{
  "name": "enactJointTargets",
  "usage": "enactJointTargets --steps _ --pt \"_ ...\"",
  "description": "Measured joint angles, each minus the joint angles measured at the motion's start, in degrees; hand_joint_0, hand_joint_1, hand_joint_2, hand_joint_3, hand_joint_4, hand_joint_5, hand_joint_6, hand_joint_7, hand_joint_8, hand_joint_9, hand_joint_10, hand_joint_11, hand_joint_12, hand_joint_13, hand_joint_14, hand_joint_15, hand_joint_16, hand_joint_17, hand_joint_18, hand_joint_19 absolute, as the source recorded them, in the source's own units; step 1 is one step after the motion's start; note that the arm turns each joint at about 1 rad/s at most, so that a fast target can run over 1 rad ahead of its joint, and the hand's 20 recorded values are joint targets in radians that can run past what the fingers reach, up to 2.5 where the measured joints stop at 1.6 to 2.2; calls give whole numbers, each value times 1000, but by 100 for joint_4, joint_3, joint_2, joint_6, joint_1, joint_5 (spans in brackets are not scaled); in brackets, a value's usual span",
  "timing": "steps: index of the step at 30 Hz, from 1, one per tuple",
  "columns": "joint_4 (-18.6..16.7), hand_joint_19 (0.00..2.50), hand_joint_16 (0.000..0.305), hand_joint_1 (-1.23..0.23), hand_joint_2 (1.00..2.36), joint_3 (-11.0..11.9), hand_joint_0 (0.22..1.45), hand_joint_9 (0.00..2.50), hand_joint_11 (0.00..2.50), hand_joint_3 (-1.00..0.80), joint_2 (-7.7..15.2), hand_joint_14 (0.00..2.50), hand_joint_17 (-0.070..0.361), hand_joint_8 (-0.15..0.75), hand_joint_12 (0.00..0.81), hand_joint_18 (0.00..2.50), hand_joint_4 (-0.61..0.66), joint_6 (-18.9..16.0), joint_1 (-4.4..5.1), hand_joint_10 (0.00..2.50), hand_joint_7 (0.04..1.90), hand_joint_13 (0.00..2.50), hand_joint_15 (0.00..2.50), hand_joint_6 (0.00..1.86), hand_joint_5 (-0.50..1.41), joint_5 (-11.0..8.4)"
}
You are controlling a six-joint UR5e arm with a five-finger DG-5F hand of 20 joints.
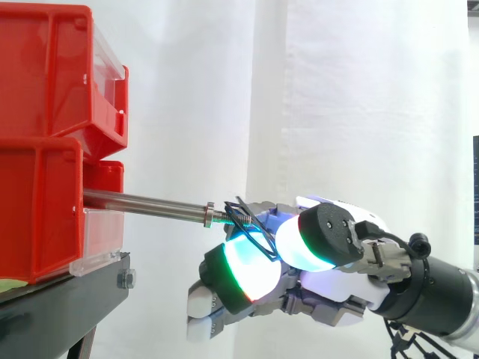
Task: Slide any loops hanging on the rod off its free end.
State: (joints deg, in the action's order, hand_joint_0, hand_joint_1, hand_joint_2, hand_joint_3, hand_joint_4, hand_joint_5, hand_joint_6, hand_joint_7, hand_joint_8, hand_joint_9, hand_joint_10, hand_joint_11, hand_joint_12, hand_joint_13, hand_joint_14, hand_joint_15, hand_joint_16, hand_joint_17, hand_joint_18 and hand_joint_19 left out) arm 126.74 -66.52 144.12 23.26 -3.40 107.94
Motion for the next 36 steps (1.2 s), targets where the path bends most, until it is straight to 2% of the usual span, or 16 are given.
enactJointTargets --steps 6,12,18,24,27,36 --pt "247 160 33 -728 1013 -248 626 786 212 -76 -264 6 75 317 323 564 -38 24 -6 5 971 710 135 928 -145 -130" --pt "481 164 33 -750 1014 -405 632 793 222 -71 -417 5 74 314 319 564 -63 40 -21 6 1003 710 135 925 -144 -271" --pt "988 161 32 -770 1016 -421 637 790 220 -78 -538 5 71 306 314 562 -66 45 -28 5 1022 709 139 926 -146 -307" --pt "1535 161 31 -775 1017 -422 639 792 226 -74 -677 7 70 302 314 565 -81 12 -46 9 1042 713 141 926 -147 -442" --pt "1714 168 30 -788 1018 -423 657 790 235 -92 -717 5 67 297 306 560 -119 4 -50 6 1044 711 146 933 -151 -479" --pt "2039 176 28 -807 1015 -425 705 787 232 -225 -841 6 63 286 297 577 -106 -187 -55 7 987 718 155 945 -164 -606"
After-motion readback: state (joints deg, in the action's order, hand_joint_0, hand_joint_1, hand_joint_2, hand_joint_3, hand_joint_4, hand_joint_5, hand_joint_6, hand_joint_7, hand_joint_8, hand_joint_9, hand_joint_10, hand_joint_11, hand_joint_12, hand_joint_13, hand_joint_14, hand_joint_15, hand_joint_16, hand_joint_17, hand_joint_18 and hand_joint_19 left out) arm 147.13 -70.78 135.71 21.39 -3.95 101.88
